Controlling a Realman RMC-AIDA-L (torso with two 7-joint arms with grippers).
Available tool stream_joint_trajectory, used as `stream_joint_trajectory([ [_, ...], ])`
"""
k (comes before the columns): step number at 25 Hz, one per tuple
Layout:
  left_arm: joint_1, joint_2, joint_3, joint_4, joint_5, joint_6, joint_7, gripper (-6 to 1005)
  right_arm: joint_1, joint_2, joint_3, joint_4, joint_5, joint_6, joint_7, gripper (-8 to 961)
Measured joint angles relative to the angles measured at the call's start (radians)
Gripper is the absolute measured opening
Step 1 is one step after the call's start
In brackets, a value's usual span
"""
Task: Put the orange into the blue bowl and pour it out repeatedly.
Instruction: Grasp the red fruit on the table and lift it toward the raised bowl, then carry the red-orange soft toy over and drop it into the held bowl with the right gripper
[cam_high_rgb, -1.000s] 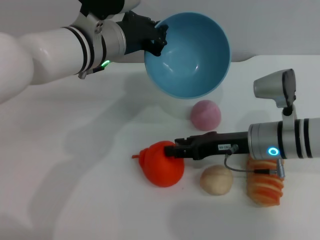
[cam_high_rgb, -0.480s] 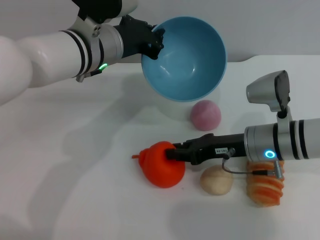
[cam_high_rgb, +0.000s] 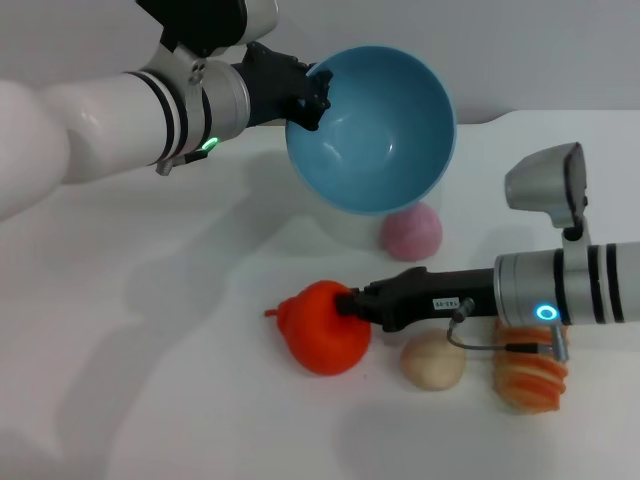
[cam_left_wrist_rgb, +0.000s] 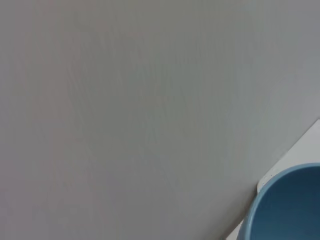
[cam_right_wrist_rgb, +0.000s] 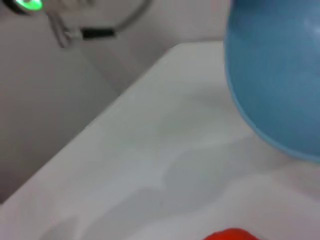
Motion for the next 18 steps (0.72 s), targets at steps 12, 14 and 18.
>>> stream_joint_trajectory([
  [12,-0.036,0.006,-0.079,0.000,0.136,0.171,-0.074,0,-0.176,-0.011,-0.002,-0.298,0.253,-0.458,-0.116,42],
  [14,-0.050,0.007,-0.102,0.004,0.182,0.257,-0.107,0,-0.220,-0.012,-0.002,-0.386,0.308,-0.509,-0.118,50],
  [18,-0.043,0.005,-0.105,0.063,0.264,0.431,-0.175,-1,-0.279,-0.014,0.005,-0.492,0.373,-0.545,-0.118,67],
])
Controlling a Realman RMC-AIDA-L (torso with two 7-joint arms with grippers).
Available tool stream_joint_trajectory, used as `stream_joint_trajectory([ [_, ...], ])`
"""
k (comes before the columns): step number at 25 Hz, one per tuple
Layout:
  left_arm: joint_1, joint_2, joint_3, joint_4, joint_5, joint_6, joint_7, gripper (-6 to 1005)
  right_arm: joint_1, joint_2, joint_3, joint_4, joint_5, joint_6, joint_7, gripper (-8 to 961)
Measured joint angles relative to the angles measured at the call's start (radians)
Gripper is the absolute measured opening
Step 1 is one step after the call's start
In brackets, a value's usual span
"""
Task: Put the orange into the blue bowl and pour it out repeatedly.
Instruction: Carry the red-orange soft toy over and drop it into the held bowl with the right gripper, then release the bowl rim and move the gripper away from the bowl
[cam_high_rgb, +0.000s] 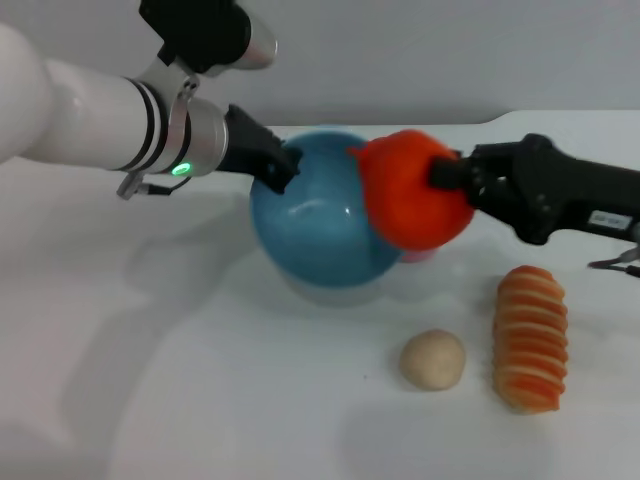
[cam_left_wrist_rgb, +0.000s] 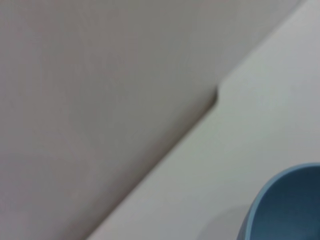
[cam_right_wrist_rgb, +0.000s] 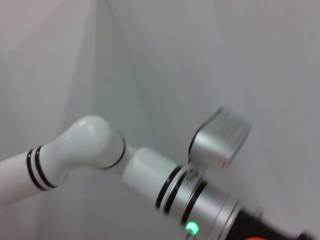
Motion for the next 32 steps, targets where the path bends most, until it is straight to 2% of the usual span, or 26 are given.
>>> stream_joint_trajectory([
  [4,0.013,-0.001,0.002,0.011,0.004,0.022,-0.018,-1,-0.019,-0.001,-0.001,-0.015,0.006,0.023,0.002,84],
  [10,0.004,-0.002,0.025,0.015,0.002,0.058,-0.029,0,-0.003,-0.002,-0.014,0.087,-0.004,0.144,-0.001,109],
  [23,0.002,-0.004,0.051,0.017,-0.003,0.062,-0.030,-1,0.006,-0.003,-0.004,0.105,-0.012,0.196,0.064,163],
  [29,0.000,0.000,0.045,0.007,0.006,0.090,-0.054,0,-0.031,-0.003,0.002,0.105,0.053,0.209,0.055,396],
  [32,0.002,0.001,0.047,-0.004,0.006,0.098,-0.056,0,-0.046,-0.003,0.002,0.106,0.057,0.230,0.055,453],
])
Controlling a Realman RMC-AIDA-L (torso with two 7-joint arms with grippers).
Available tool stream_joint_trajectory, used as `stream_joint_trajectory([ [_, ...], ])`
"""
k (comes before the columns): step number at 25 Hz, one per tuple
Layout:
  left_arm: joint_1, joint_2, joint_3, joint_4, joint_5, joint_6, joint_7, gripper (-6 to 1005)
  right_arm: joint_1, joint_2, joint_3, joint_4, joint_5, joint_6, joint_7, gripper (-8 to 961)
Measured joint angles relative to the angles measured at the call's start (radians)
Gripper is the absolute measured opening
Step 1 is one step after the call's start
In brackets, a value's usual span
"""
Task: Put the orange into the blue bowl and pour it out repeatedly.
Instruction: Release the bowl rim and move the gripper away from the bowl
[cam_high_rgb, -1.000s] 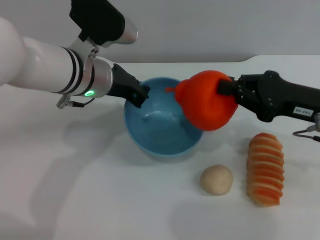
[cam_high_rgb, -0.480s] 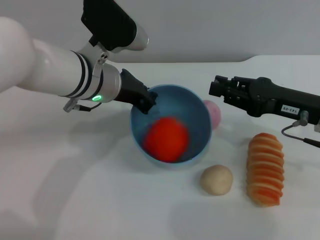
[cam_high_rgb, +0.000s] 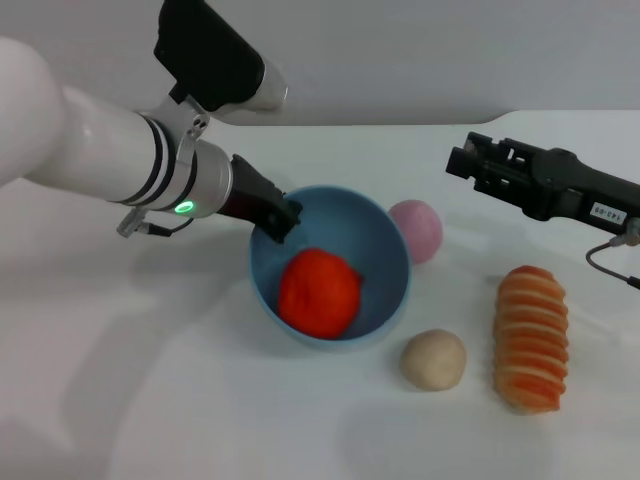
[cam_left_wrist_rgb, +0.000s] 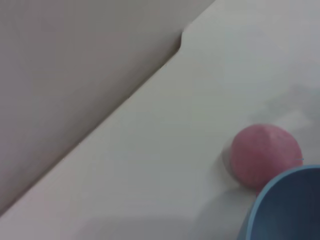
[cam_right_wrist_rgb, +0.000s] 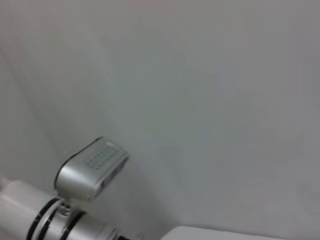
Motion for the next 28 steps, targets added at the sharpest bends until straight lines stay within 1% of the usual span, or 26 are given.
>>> stream_joint_trajectory([
  [3,0.001,-0.001,0.021,-0.021,0.000,0.010,0.010,0,-0.012,0.000,0.001,0.003,0.001,0.013,0.000,509],
  [9,-0.002,-0.003,0.078,-0.054,-0.001,-0.002,0.004,1,-0.032,0.001,0.024,0.004,0.003,0.031,0.000,509],
  [14,-0.002,-0.004,0.082,-0.043,0.008,-0.003,-0.041,1,-0.041,0.001,0.038,0.004,0.003,0.034,0.001,509],
  [19,0.009,-0.002,0.076,-0.002,0.041,-0.011,-0.086,37,-0.046,0.000,0.039,0.004,0.003,0.045,-0.002,510],
  [27,0.053,0.000,0.062,0.121,0.057,-0.021,-0.091,372,-0.059,-0.001,0.075,-0.007,0.002,0.065,-0.033,510],
  [28,0.069,0.000,0.056,0.147,0.058,-0.041,-0.091,413,-0.062,-0.001,0.089,-0.008,0.004,0.066,-0.056,537],
])
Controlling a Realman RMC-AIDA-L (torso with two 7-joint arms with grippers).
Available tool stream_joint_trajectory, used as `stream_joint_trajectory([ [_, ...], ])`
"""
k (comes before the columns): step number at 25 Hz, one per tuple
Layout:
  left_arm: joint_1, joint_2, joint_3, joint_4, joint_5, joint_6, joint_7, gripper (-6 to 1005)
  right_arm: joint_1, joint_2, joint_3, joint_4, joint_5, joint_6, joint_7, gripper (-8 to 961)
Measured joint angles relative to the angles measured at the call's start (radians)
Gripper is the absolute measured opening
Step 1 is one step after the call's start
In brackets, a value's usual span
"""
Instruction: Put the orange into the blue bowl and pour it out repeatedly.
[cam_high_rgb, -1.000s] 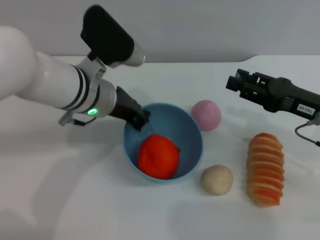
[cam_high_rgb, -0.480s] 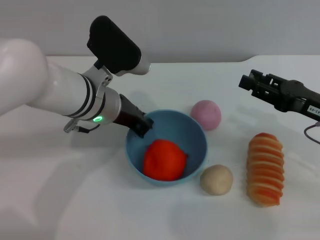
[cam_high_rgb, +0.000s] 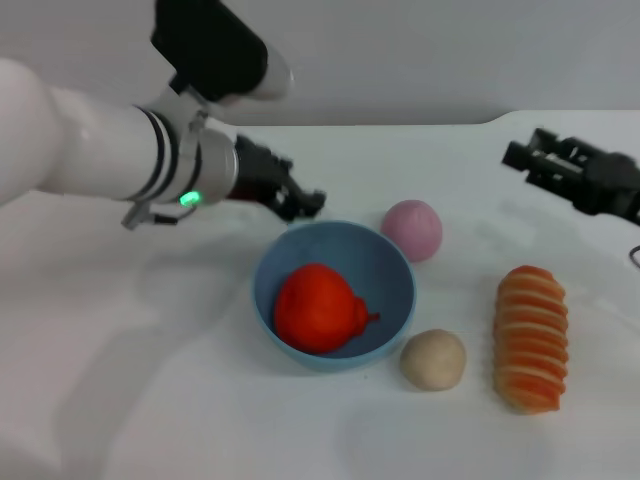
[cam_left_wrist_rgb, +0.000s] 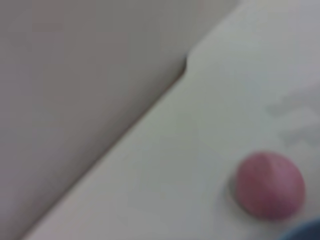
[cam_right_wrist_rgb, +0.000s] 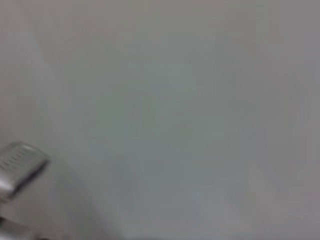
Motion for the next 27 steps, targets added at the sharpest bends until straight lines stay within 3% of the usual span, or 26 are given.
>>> stream_joint_trajectory([
  [5,0.081,-0.001,0.044,0.028,-0.037,-0.303,0.008,587,0.007,0.005,0.123,0.090,0.040,0.004,-0.256,659],
  [8,0.143,-0.002,0.135,0.012,-0.043,-0.527,0.006,687,0.001,0.005,0.154,0.180,0.138,0.021,-0.452,697],
  [11,0.206,-0.003,0.225,-0.013,-0.046,-0.763,0.003,725,-0.009,0.005,0.161,0.277,0.250,0.058,-0.654,723],
  [13,0.244,-0.003,0.310,-0.094,-0.049,-0.987,0.002,750,-0.017,0.007,0.187,0.376,0.377,0.078,-0.833,723],
  [14,0.244,-0.003,0.310,-0.094,-0.049,-0.987,0.002,763,-0.017,0.007,0.187,0.376,0.377,0.078,-0.833,723],
  [17,0.262,-0.006,0.427,-0.256,-0.060,-1.305,-0.016,801,-0.024,0.009,0.213,0.492,0.536,0.060,-1.022,723],
  [18,0.262,-0.006,0.449,-0.285,-0.068,-1.357,-0.026,814,-0.026,0.010,0.216,0.519,0.575,0.049,-1.059,723],
  [20,0.259,-0.010,0.562,-0.419,-0.140,-1.584,-0.064,815,-0.030,0.011,0.219,0.562,0.623,0.020,-1.089,723],
  [21,0.259,-0.010,0.562,-0.419,-0.140,-1.584,-0.064,815,-0.034,0.012,0.221,0.578,0.638,0.005,-1.091,723],
  [25,0.260,-0.011,0.692,-0.513,-0.246,-1.788,-0.070,814,-0.042,0.014,0.229,0.630,0.666,-0.034,-1.096,723],
  [27,0.268,-0.011,0.704,-0.520,-0.266,-1.799,-0.079,814,-0.043,0.015,0.230,0.640,0.666,-0.034,-1.096,723],
])
